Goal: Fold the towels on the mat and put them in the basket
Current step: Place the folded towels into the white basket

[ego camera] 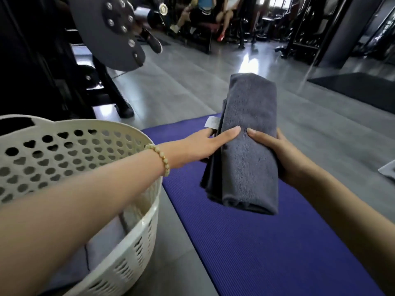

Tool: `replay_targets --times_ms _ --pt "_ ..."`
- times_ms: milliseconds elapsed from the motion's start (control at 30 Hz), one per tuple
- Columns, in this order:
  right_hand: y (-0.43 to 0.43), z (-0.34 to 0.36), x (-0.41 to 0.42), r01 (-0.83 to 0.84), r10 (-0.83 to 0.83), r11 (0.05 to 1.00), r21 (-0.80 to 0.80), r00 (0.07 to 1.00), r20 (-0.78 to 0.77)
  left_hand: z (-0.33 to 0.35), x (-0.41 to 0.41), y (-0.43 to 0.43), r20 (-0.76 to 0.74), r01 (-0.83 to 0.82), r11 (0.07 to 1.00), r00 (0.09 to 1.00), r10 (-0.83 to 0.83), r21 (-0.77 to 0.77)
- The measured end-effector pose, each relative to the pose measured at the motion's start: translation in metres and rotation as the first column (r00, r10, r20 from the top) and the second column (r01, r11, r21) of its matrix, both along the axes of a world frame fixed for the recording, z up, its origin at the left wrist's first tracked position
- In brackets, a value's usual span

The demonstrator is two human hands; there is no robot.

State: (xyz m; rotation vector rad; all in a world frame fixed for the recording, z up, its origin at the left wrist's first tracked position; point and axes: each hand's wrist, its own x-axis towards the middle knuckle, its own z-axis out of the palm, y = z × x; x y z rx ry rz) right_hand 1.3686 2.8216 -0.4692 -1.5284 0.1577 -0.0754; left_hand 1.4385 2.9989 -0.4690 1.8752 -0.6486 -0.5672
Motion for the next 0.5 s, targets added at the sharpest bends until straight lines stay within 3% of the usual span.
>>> replay_targets --times_ms 133,200,267,400,500 --pt "0.063 0.032 0.034 -0.099 0.098 0.995 0.022 0.994 0.047 0.027 0.013 0.087 0.104 -0.076 0.996 0.992 0.071 0.04" --pt "0.097 0.043 0.05 -0.177 0.176 0.983 0.052 0.984 0.019 0.025 0.014 0.144 0.148 -0.193 0.981 0.97 0.191 0.003" --pt "0.13 0.047 0.066 -0.26 0.261 0.962 0.082 0.965 -0.002 0.012 0.008 0.208 0.235 -0.314 0.947 0.928 0.29 0.067" --pt "0.199 0.028 0.094 -0.429 0.435 0.9 0.083 0.897 -0.075 -0.035 -0.02 0.323 0.461 -0.524 0.765 0.821 0.336 0.375" --pt "0.244 -0.016 0.111 -0.46 0.462 0.886 0.054 0.874 -0.149 -0.063 -0.037 0.371 0.51 -0.581 0.655 0.795 0.328 0.484"
